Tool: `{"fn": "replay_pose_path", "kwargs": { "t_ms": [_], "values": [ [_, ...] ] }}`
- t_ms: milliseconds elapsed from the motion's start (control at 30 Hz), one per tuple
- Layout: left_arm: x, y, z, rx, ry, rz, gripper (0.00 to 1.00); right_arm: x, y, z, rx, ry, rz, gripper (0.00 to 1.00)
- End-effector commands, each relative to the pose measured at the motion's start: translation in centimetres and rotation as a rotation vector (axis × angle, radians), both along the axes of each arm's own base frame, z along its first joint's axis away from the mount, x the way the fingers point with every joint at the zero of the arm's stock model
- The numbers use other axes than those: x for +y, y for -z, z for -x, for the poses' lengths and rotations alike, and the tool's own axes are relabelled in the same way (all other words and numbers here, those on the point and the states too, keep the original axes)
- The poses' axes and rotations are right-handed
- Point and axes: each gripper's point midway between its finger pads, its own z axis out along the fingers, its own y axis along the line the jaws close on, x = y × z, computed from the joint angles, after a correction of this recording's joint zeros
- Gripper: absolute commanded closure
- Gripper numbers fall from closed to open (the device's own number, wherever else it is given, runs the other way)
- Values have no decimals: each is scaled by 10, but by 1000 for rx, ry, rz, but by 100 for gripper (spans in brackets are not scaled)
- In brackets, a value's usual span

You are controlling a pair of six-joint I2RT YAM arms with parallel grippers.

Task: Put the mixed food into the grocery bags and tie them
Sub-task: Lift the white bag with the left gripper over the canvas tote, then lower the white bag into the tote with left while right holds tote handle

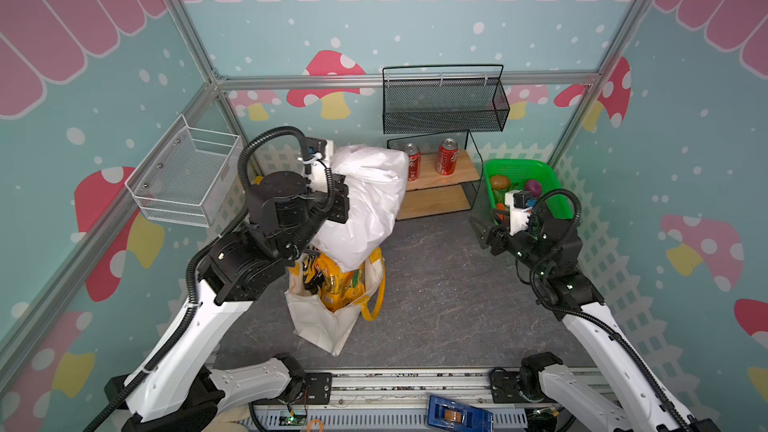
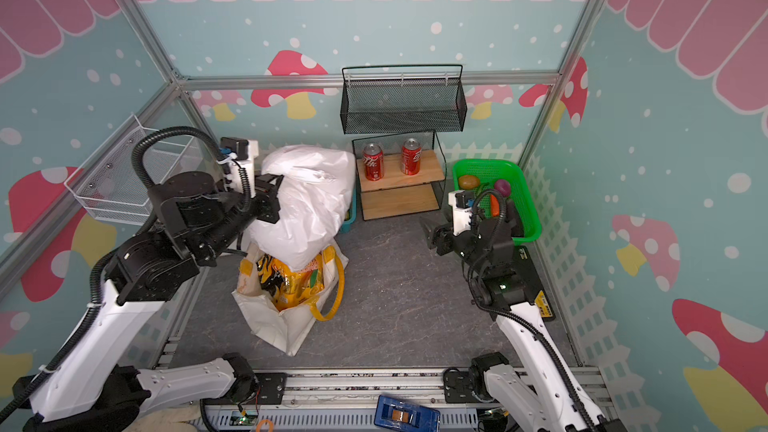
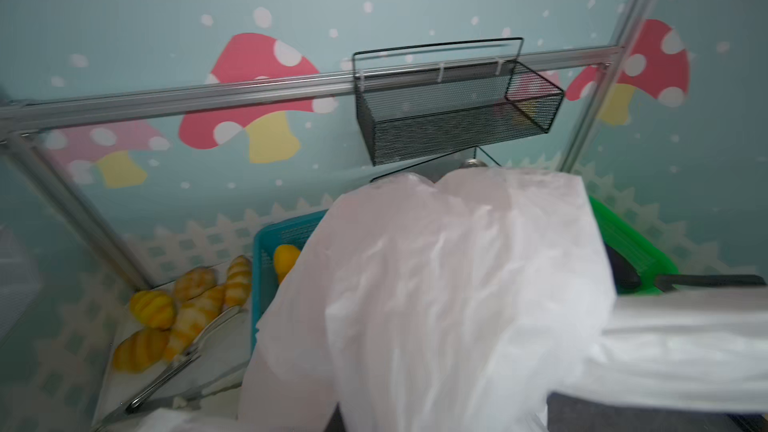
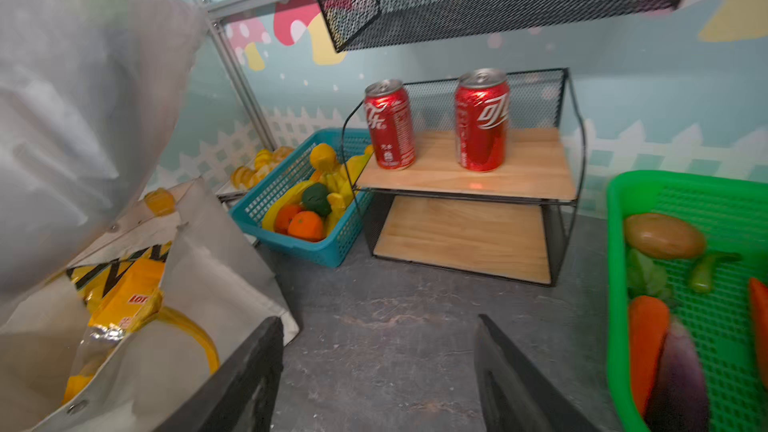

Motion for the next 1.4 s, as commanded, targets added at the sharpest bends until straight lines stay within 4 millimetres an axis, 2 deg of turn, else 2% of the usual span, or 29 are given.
{"fn": "replay_pose_path", "kwargs": {
  "t_ms": [0, 133, 267, 433, 533, 633, 700, 800, 967, 1067, 1300, 1367],
  "values": [
    [29, 43, 5, 125, -107, -25, 100, 32, -18, 11, -45, -130, 8, 27],
    [28, 74, 8, 196, -107, -9, 100, 83, -9, 26, -22, -289, 0, 27],
    [26, 94, 11, 248, -99, 15, 100, 137, 6, 49, 20, -441, -22, 24],
    [30, 116, 19, 320, -111, -6, 100, 193, 31, 69, 89, -557, -48, 24],
    [32, 122, 25, 330, -106, 5, 100, 219, 41, 75, 122, -597, -74, 24],
    [34, 116, 32, 315, -88, 31, 100, 236, 59, 70, 180, -588, -65, 26],
    [32, 110, 35, 306, -66, 51, 100, 242, 74, 66, 219, -569, -53, 31],
    [26, 106, 40, 309, -25, 84, 100, 247, 87, 63, 249, -567, -58, 46],
    [3, 106, 47, 344, 86, 190, 100, 240, 72, 62, 220, -533, -94, 84],
    [-15, 105, 50, 355, 164, 281, 100, 230, 63, 61, 199, -494, -113, 100],
    [-38, 101, 52, 383, 262, 357, 100, 200, 35, 63, 133, -399, -158, 100],
    [-51, 103, 53, 416, 311, 370, 100, 189, 29, 64, 114, -359, -168, 100]
  ]
}}
